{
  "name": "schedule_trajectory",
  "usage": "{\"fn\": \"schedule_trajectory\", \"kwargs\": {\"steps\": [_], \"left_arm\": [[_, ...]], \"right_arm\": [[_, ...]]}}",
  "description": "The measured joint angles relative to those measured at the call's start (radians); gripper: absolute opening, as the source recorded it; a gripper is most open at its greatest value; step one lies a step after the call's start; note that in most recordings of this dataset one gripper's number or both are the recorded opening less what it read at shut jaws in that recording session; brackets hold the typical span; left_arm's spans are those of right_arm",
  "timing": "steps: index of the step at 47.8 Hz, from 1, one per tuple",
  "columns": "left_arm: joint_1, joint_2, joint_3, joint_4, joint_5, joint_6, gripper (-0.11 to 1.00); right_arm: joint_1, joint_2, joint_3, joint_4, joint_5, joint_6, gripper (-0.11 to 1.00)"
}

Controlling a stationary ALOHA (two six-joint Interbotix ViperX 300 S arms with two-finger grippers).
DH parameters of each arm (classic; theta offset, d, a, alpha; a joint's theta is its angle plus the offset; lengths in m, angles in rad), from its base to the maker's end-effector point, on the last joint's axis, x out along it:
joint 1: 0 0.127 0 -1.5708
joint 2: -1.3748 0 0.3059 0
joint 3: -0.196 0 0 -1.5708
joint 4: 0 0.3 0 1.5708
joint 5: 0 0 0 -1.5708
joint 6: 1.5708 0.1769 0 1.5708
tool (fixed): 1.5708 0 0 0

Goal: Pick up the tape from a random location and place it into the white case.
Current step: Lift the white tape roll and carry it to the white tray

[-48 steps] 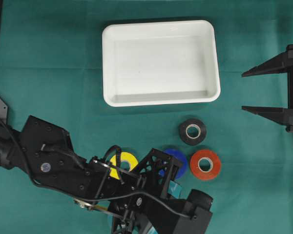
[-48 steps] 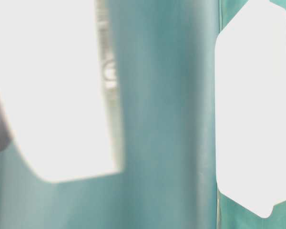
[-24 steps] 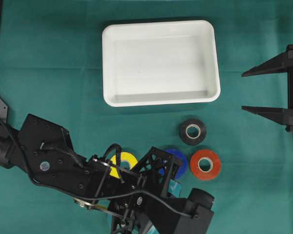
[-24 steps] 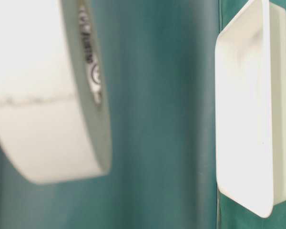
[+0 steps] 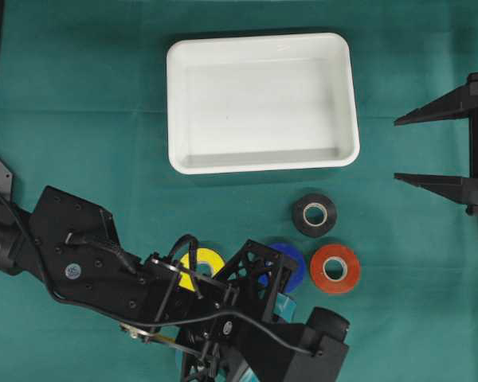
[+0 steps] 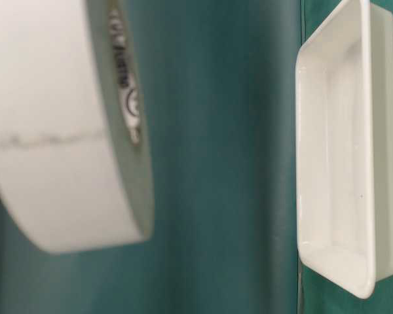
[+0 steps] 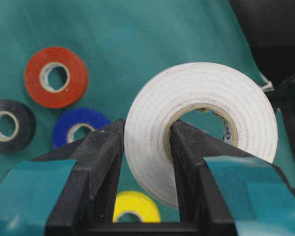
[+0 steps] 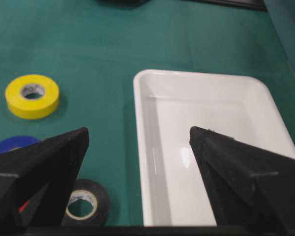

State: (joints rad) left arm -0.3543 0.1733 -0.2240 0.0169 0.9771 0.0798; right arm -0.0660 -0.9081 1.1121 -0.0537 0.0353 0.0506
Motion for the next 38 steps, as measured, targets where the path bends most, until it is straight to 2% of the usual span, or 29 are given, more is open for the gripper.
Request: {"fn": "schedule_trajectory", "kwargs": {"steps": [15,38], "left_arm": [[0.029,-0.003,0.005,0.002,0.000,0.000,0.24],[0.265,-0.066,0.081,0.000,-0.002,0.000,0.24]], "right_arm": [[-0.002,0.000,0.000,-0.003,0.002,0.000,0.91],[0.000,0.000,0.000,-0.015,0.002,0.000,0.91]]}}
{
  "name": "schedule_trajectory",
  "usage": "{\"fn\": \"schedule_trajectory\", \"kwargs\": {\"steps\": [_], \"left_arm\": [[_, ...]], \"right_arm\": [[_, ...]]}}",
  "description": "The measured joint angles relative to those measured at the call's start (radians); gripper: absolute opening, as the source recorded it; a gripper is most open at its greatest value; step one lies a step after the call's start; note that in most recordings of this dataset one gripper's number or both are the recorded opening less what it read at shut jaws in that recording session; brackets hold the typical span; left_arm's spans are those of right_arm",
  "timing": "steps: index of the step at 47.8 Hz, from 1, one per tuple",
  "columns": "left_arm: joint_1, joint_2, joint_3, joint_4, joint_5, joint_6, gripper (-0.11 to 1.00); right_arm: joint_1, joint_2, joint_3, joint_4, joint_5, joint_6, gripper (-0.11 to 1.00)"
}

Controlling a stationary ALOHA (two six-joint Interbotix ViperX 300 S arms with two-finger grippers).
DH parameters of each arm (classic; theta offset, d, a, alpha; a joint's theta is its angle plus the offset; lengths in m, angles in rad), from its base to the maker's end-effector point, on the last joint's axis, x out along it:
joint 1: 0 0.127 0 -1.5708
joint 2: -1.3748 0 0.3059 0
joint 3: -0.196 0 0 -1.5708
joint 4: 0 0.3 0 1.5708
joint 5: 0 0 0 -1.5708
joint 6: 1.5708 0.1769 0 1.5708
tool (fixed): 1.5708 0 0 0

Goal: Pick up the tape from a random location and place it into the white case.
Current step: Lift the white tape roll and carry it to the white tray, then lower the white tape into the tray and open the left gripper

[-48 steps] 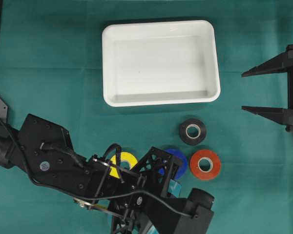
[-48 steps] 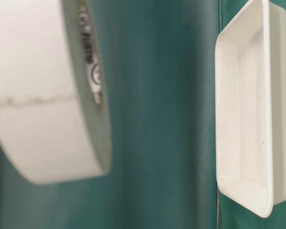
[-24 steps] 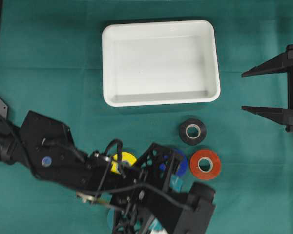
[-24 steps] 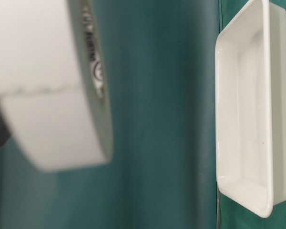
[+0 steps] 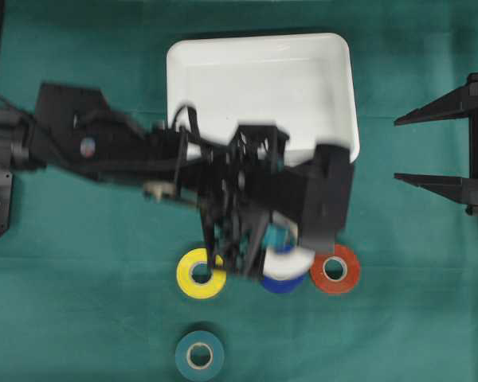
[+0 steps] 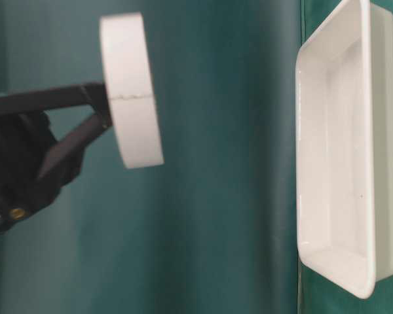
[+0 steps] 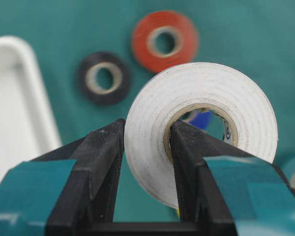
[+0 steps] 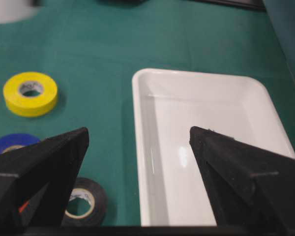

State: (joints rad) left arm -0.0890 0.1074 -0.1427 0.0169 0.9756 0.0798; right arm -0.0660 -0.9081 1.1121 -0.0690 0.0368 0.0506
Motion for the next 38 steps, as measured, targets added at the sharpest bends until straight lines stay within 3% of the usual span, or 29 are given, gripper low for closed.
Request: {"fn": "schedule_trajectory", "kwargs": {"steps": [24,38], "left_arm": [[0.267,-0.021,0.037,0.000,-0.009,0.000,0.24],[0.383,-0.020,0.040,0.000,-0.009,0.000,0.24]], "right_arm": [[-0.002,0.000,0.000,-0.008,0.000,0.000,0.91],[-0.002,0.000,0.000,-0.008,0.000,0.000,0.91]]}}
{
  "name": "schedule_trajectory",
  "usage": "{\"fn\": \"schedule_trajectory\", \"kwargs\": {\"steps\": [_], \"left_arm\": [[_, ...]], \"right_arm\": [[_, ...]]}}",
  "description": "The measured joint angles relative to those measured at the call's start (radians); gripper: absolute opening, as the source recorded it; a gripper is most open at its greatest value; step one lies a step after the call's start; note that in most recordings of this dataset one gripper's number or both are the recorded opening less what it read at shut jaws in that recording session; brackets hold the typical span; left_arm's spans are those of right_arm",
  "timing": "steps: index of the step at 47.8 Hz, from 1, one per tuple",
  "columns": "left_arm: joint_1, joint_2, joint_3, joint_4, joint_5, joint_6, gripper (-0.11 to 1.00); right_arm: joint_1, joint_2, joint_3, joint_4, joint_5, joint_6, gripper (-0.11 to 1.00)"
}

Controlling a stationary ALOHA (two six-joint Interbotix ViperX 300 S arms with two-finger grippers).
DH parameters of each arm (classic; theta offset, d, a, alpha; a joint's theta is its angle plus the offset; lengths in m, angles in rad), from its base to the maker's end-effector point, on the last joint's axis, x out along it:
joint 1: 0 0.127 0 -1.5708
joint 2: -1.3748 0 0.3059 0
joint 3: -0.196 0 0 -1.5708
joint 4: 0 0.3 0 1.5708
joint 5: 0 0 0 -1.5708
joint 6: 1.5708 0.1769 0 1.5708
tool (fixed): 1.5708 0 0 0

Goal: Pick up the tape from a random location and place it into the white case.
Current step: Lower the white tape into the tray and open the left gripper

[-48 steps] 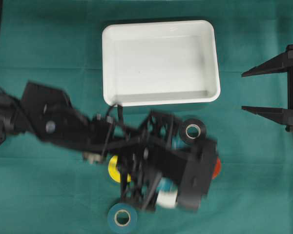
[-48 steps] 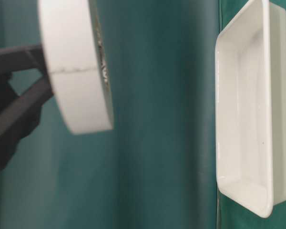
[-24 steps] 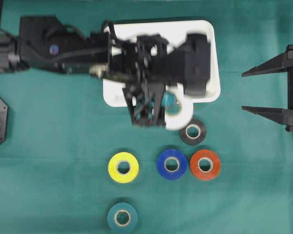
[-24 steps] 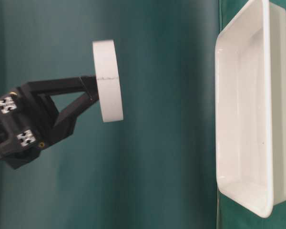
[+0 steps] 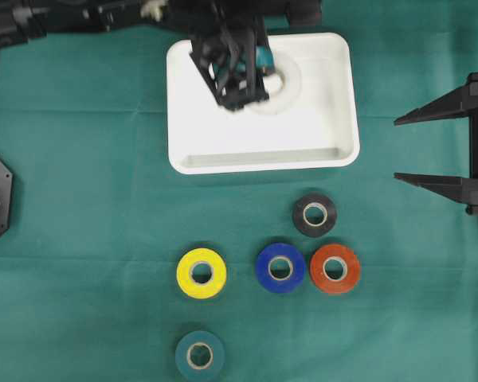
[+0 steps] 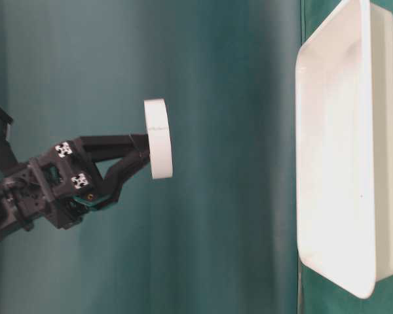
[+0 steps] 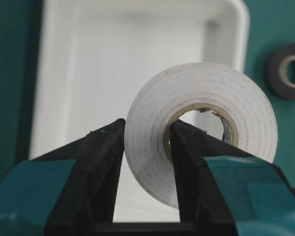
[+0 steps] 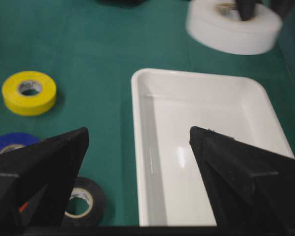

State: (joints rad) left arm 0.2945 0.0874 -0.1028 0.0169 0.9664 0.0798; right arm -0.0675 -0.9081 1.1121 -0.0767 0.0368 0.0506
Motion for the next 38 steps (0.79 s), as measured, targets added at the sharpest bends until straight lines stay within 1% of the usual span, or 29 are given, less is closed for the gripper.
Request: {"fn": "schedule_trajectory", "kwargs": {"steps": [7,38], "left_arm": [[0.029,-0.003,0.009,0.002,0.000,0.000,0.24],[0.028,-0.008,0.025,0.002,0.000,0.000,0.24]], "right_arm": [[0.000,0.000,0.000,0.000,0.002,0.000,0.91],[0.000,0.000,0.000,-0.002,0.005,0.000,0.91]]}}
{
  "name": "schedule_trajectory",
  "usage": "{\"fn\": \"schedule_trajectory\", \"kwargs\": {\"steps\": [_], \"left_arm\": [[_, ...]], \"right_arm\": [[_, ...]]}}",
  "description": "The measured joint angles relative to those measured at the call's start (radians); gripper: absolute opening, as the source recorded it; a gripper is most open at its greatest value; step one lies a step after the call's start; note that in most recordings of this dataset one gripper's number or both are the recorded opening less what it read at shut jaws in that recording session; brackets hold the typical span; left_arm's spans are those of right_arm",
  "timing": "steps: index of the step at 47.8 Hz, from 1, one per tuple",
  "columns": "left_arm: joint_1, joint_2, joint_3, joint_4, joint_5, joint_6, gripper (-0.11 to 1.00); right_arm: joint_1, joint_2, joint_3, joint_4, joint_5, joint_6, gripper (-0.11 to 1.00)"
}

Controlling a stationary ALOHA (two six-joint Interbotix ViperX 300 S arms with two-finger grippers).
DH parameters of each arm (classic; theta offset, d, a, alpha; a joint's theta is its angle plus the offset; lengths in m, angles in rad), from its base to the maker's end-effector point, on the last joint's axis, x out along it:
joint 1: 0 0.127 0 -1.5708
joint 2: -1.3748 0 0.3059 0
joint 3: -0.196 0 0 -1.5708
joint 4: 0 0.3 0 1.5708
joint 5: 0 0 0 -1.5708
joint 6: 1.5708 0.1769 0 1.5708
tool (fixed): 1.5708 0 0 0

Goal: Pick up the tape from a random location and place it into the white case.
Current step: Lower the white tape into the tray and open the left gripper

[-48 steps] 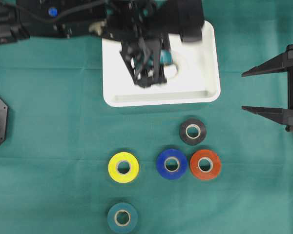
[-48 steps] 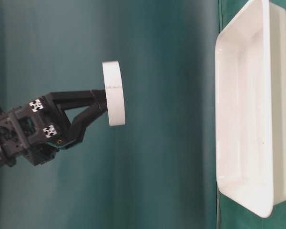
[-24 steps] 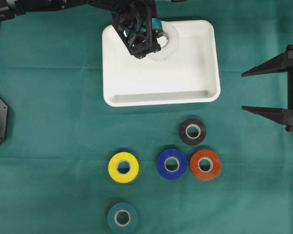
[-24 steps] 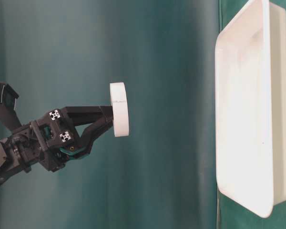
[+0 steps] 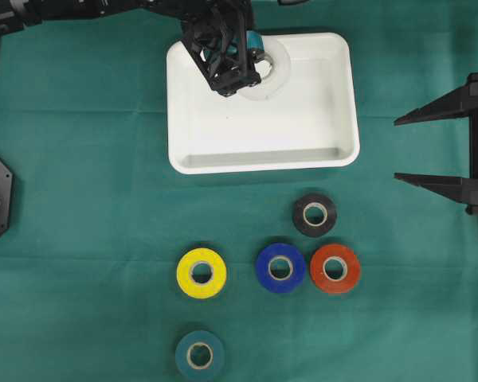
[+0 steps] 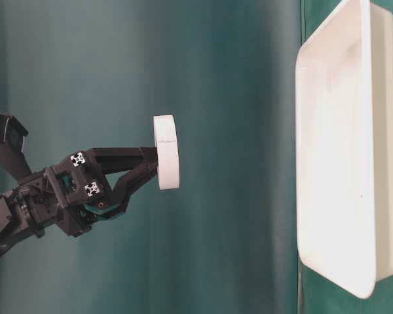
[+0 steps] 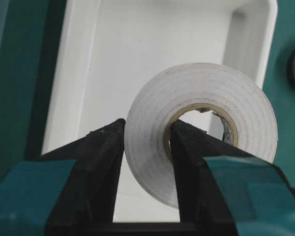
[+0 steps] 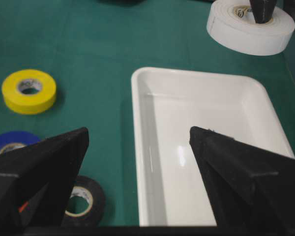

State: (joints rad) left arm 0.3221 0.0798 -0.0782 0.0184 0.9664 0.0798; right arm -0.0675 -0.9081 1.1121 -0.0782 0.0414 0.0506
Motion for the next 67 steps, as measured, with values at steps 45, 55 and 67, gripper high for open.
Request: {"fn": "schedule_trajectory", "kwargs": {"steps": [45,55,67], "left_arm": [[0.028,0.008,0.161,-0.002,-0.156,0.000,0.24],[0.072,0.077,0.250,-0.002,-0.270,0.000,0.24],[0.078,0.147,0.272,-0.002,-0.382,0.005,0.24]], "right_arm": [[0.000,0.002,0.000,-0.002,0.000,0.000,0.91],[0.000,0.002,0.000,-0.002,-0.002,0.000,0.91],[0.000,0.003,0.000,-0.009,-0.002,0.000,0.91]]}}
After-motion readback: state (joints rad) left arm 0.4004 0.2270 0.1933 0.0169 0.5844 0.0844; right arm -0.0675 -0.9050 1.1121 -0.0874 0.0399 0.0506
